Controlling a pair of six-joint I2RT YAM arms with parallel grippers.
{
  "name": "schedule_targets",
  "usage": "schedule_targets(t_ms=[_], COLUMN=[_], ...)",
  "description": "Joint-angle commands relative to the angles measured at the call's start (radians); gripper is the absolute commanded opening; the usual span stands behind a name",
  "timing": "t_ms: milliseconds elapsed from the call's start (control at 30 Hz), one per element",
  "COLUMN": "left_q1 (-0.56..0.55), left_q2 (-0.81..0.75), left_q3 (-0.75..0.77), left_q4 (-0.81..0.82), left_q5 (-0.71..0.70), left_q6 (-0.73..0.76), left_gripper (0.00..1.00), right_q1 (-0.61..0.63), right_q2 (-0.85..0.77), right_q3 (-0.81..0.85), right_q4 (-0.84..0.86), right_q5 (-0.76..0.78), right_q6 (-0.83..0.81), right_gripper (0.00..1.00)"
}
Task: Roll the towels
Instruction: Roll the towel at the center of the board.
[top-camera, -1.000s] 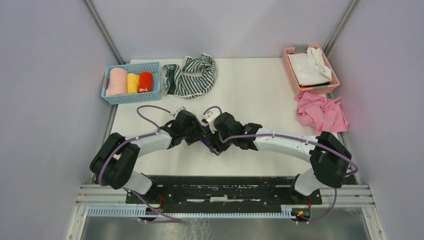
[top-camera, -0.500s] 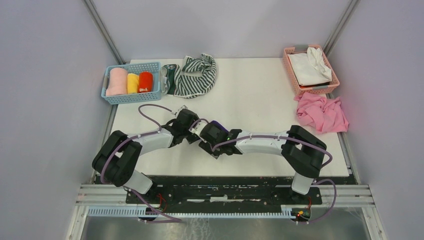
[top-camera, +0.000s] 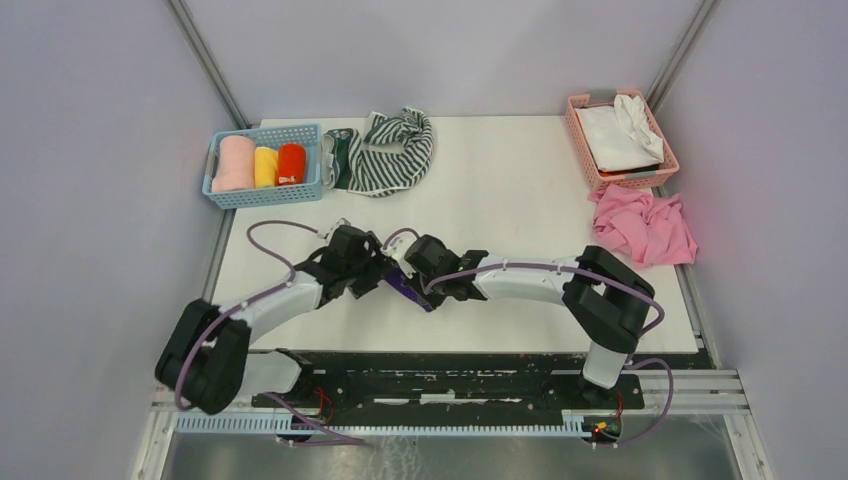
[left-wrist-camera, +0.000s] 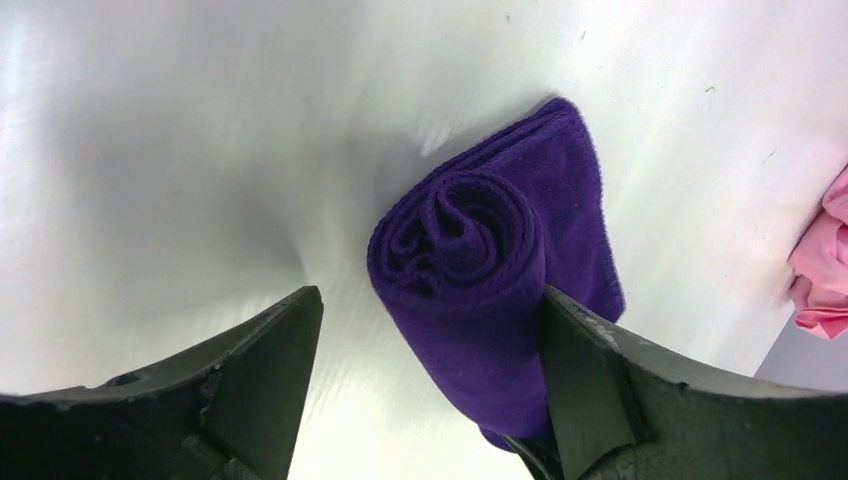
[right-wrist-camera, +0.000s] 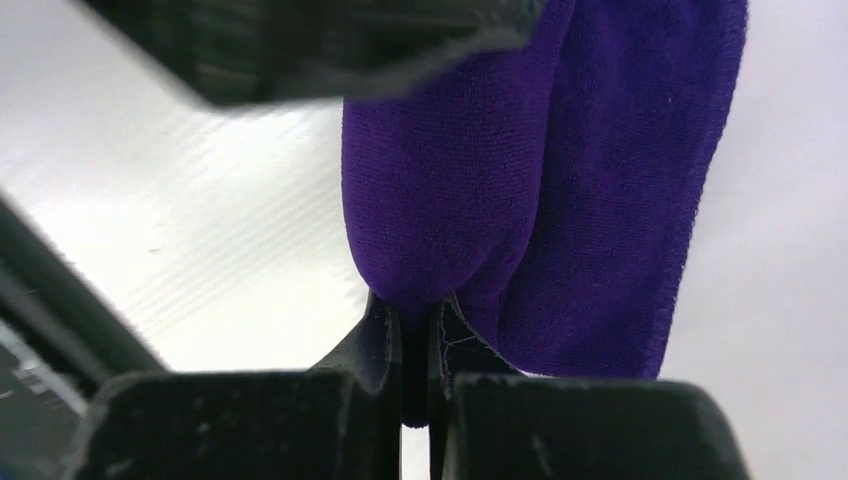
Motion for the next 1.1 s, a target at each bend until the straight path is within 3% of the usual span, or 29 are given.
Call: schedule_targets(t_ms=[0,200,400,733,867,1067], left_q1=[0.024,0.028,0.027,0.027,0.027,0.002], left_q2=[-0.227,-0.48,-0.584,-0.283,-0.167,0.005], left_q3=[-0.035,-0.082,-0.189,-0.137,-0.101,-0.057], left_q4=[-0.182,-0.341,-0.233,0.085,0.103,0.085], left_q5=[-0.095,-0.113,-0.017,0.076,0.072,0.056], left_q6=[0.051,0.028,-0.033,0.005,0.021,0.049], left_gripper=[0.86,0.89,0.89,0.89,0.85,0.8], right_q1=[-0.059,-0.193,-0.287,-0.337,-0.349,-0.349], right_q2=[-0.005,0.052,0.141,0.255,0.261,0.189], right_q3=[-0.064,-0.14,-0.186,-0.229,-0.237,-0.217], right_q4=[0.043,0.313,0.529,0.638,0.629,0.445], right_q5=[-0.401,-0.75,-0.942,-1.005,-1.002,-0.91], right_q6=[0.149,0.407,0.64,0.746,0.738,0.596], right_gripper=[0.01,0.01,0.01,0.02,0.03,0.2])
